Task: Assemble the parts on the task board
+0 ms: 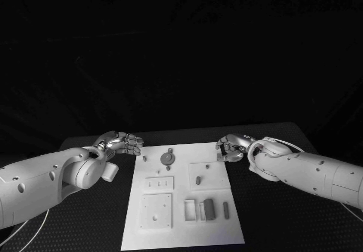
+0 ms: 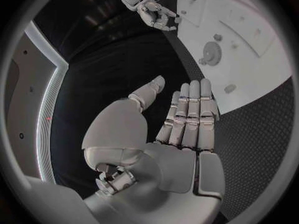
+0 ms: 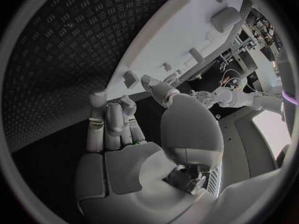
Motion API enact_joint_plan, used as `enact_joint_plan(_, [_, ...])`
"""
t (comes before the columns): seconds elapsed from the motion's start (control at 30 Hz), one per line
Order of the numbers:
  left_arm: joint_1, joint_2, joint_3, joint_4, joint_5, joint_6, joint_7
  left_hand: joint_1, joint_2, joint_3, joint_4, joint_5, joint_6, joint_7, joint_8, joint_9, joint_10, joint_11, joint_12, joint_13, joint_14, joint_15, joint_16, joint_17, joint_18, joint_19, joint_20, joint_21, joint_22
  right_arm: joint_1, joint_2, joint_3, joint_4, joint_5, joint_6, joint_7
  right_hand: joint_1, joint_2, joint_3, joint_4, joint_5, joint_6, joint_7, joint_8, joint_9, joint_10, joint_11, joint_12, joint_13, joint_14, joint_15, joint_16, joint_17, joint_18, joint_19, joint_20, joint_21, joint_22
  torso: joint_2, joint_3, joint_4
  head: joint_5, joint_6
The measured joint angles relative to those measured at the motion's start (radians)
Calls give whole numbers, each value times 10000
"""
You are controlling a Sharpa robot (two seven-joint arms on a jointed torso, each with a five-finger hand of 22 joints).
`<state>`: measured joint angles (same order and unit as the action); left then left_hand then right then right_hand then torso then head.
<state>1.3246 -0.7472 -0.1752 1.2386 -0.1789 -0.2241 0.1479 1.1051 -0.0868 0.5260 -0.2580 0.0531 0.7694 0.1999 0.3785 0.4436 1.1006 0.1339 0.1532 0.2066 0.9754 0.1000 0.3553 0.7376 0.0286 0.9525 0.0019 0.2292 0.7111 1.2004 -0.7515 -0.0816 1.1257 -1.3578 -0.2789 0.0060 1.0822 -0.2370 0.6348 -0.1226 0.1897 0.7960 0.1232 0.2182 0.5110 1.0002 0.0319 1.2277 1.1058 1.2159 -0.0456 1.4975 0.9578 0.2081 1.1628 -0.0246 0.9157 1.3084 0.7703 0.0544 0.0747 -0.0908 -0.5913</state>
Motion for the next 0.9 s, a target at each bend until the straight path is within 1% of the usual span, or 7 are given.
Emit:
enact_joint_plan(0.2, [-10, -4, 0, -9, 0, 21, 0, 0, 0, 0, 0, 0, -15, 15, 0, 0, 0, 0, 0, 4, 0, 0, 0, 0, -1, 0, 0, 0, -1, -141, 100, 4, -85, 1, 28, -17, 8, 8, 0, 54, 0, 71, -70, 121, 28, 0, 0, 63, -13, 0, 0, 0, 64, 1, 0, 0, 0, 0, 0, -5, 4, 0, -30])
enact_joint_plan(0.3, [-12, -10, 0, -11, 0, 27, 0, 0, 0, 0, 0, 0, -15, 16, 0, 1, 0, 0, 0, 4, 0, 0, -37, 6, -2, 0, 0, 0, 2, -196, 147, -3, -128, 2, 45, -18, 96, 97, 0, 54, 0, 72, -71, 181, 62, 0, 0, 64, -26, 46, -45, 0, 78, 1, -3, -2, 0, 0, 0, -6, 4, 14, -46])
enact_joint_plan(0.43, [-13, -13, -1, -13, 0, 35, 0, 0, 0, 0, 0, 0, -15, 15, 0, 1, 0, 0, 0, 3, 0, 0, -39, 9, -2, 0, 0, 0, 8, -206, 164, 3, -163, 2, 53, -18, 241, 242, -33, 21, 0, 72, -72, 328, 126, 0, 0, 85, -43, 102, -100, 0, 141, 1, -37, -36, 0, 0, 0, -10, 4, 21, -67])
enact_joint_plan(0.53, [-17, -15, -1, -13, -1, 41, -1, 0, 0, 0, 0, 0, -15, 15, 0, 1, 0, 0, 0, 3, 0, 0, -39, 8, -3, 0, 0, 0, 8, -209, 157, 4, -208, -10, 54, -23, 264, 265, -70, -16, 0, 73, -72, 410, 180, 0, 0, 122, -52, 153, -151, 0, 202, 1, -37, -35, 0, 0, 1, -11, 3, 22, -85])
enact_joint_plan(0.67, [-23, -15, -1, -18, -1, 48, -3, -39, 39, -27, 27, 0, -15, 15, 0, 1, 0, 0, 0, 2, 0, 0, -39, 8, -3, 0, 0, 0, 7, -208, 157, 11, -263, -17, 45, -23, 317, 428, -80, -116, 0, 73, -73, 461, 233, 0, 0, 139, -55, 163, -231, 0, 240, 1, -37, -35, 0, 0, 2, -11, 3, 23, -101])
enact_joint_plan(0.83, [-38, -12, -1, -24, -1, 55, -5, -39, 39, -27, 27, 0, -15, 16, 0, -7, 0, 0, 0, 11, 0, 0, -39, 18, -4, 0, 0, 0, 7, -214, 156, 5, -319, -28, 37, -33, 339, 561, -107, -169, 0, 73, -73, 509, 288, 0, 0, 139, -75, 192, -262, 0, 296, 1, -37, -35, 0, 0, 2, -15, 2, 23, -114])
enact_joint_plan(0.9, [-39, -13, -1, -26, -1, 57, -5, -39, 39, -27, 27, 0, -15, 15, 0, -7, 0, 0, 0, 11, 0, 0, -39, 18, -4, 0, 0, 0, 6, -216, 154, 5, -328, -29, 34, -35, 339, 561, -122, -184, 0, 73, -73, 533, 292, 0, 0, 139, -77, 206, -275, 0, 297, 2, -37, -35, 0, 0, 2, -15, 1, 23, -116])
